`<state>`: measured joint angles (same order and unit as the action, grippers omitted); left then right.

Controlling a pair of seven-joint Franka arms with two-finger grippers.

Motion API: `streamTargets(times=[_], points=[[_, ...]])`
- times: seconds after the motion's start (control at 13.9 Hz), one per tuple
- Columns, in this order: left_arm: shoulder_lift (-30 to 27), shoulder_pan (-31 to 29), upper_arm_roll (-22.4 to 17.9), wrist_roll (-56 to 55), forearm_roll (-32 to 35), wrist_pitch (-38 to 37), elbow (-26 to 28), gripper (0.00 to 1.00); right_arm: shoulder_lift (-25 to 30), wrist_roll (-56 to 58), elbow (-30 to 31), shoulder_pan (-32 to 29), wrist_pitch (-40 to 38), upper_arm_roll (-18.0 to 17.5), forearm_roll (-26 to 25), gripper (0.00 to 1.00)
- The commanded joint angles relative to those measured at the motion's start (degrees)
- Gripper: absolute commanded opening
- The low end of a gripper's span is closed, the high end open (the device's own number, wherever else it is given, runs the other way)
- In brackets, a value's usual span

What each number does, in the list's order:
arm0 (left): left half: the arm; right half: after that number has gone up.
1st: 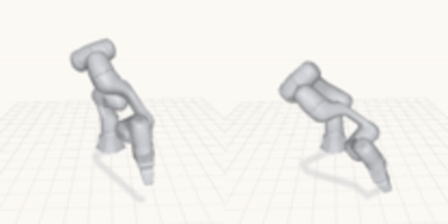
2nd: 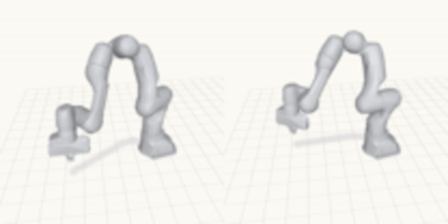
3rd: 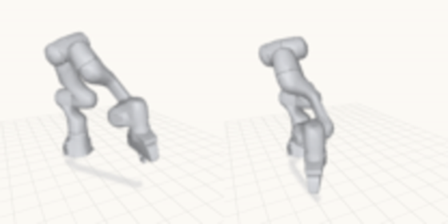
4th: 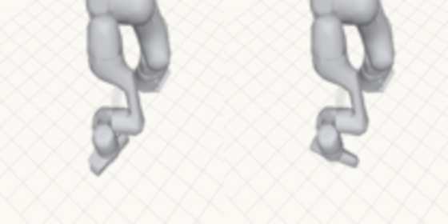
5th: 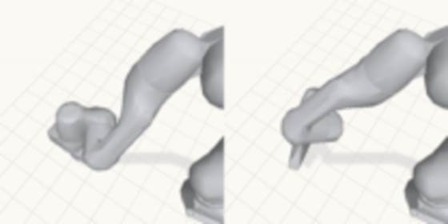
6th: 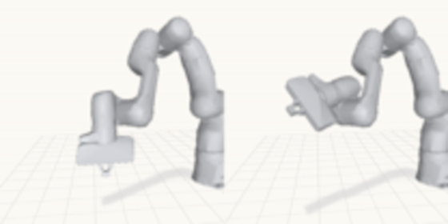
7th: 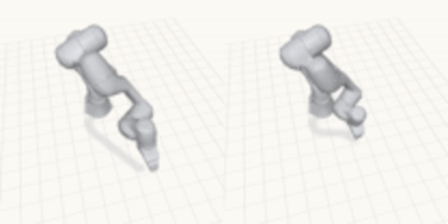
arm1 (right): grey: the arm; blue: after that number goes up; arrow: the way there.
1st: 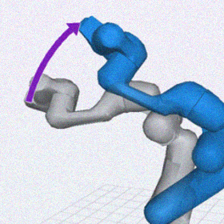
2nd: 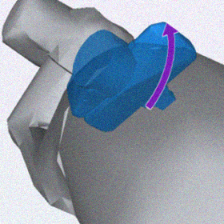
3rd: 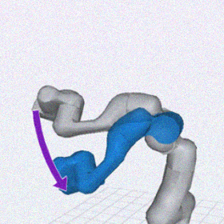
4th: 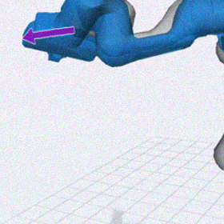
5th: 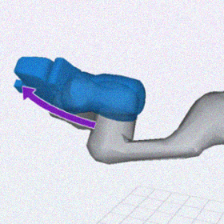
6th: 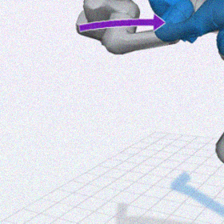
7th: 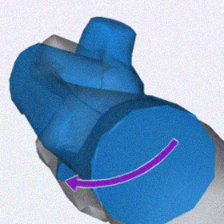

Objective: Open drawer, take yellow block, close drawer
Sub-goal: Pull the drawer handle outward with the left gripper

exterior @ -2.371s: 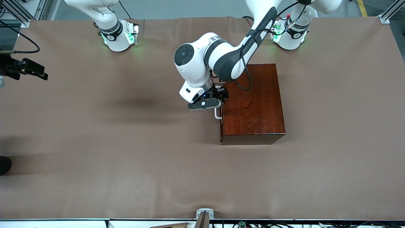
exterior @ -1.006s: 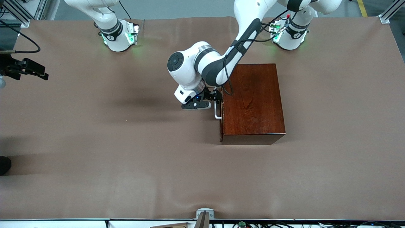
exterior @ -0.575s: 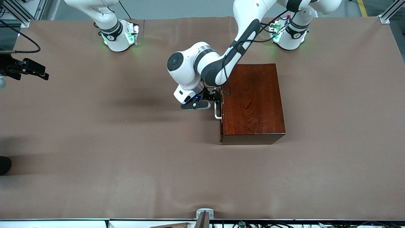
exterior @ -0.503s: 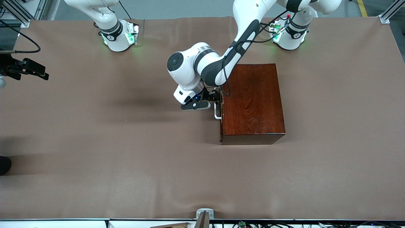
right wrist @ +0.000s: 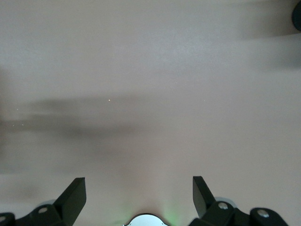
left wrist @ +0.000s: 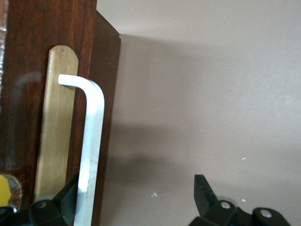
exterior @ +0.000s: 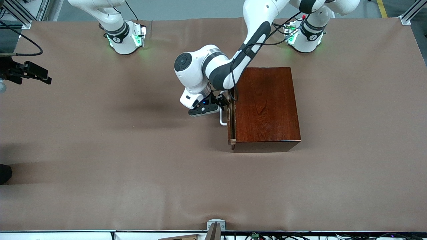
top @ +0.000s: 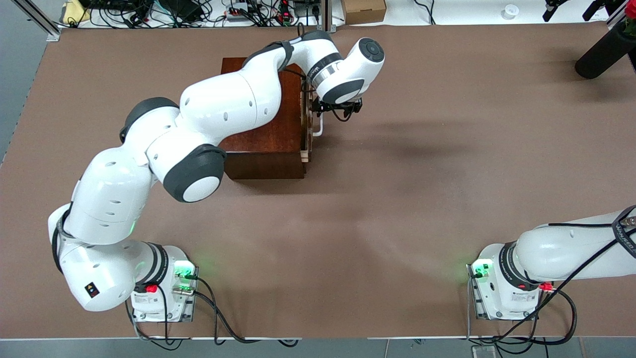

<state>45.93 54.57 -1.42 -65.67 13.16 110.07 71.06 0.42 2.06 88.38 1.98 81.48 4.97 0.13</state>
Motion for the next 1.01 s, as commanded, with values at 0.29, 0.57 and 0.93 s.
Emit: streamTargets(times=[0.29,0.57,0.93], points=[[4.6,1.9,1.5,-9.6,-2.2,10.4,-4.3,1.00,-0.2,-6.7,-0.9,1.3,-1.3,-0.2,0.8,1.00],[5.1,2.5,1.8,-12.5,-3.8,13.9,-5.1,1.00,-0.2,-13.4,-0.8,3.6,-1.8,-0.2,0.8,1.00],[5.1,3.3,1.8,-15.2,-4.2,17.8,-5.2,1.00,-0.3,-21.3,-0.5,3.9,-3.4,-0.1,2.4,1.00]])
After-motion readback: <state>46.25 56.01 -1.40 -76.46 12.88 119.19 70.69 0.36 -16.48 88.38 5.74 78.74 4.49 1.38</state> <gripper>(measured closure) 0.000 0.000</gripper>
